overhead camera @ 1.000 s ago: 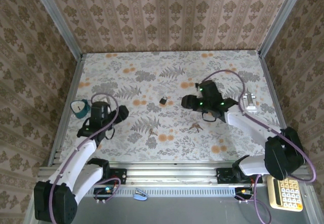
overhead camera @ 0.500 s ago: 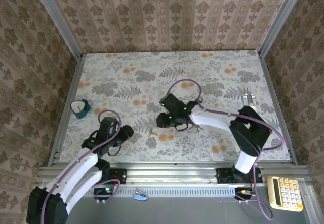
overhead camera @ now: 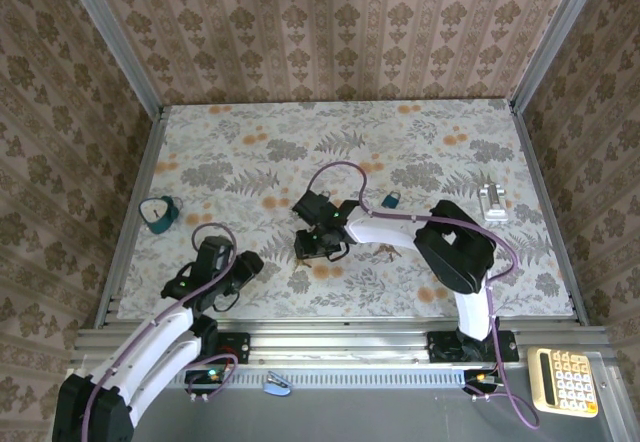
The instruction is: Unlock with the key
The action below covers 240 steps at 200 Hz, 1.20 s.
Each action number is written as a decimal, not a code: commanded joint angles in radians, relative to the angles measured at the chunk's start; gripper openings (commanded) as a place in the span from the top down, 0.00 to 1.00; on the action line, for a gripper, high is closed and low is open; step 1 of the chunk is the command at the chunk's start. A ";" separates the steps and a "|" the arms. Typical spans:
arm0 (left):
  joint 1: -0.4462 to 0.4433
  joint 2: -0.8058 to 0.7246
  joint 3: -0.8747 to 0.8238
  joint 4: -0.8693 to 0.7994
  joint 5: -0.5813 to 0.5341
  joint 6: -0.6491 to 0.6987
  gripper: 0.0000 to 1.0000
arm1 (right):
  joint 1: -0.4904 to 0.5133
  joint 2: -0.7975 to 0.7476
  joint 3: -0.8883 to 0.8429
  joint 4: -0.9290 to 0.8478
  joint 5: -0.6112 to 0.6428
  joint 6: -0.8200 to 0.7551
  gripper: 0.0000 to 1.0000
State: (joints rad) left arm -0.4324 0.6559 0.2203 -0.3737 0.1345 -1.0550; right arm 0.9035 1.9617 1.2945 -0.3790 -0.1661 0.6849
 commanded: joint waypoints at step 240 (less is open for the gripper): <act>-0.017 -0.082 0.047 0.304 0.120 0.065 0.55 | -0.065 -0.303 0.030 -0.151 -0.114 -0.203 1.00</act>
State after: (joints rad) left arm -0.4446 0.5842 0.2043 -0.1947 0.1993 -1.0496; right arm 0.8539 1.7359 1.2892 -0.4210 -0.2436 0.5770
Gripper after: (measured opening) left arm 0.470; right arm 0.066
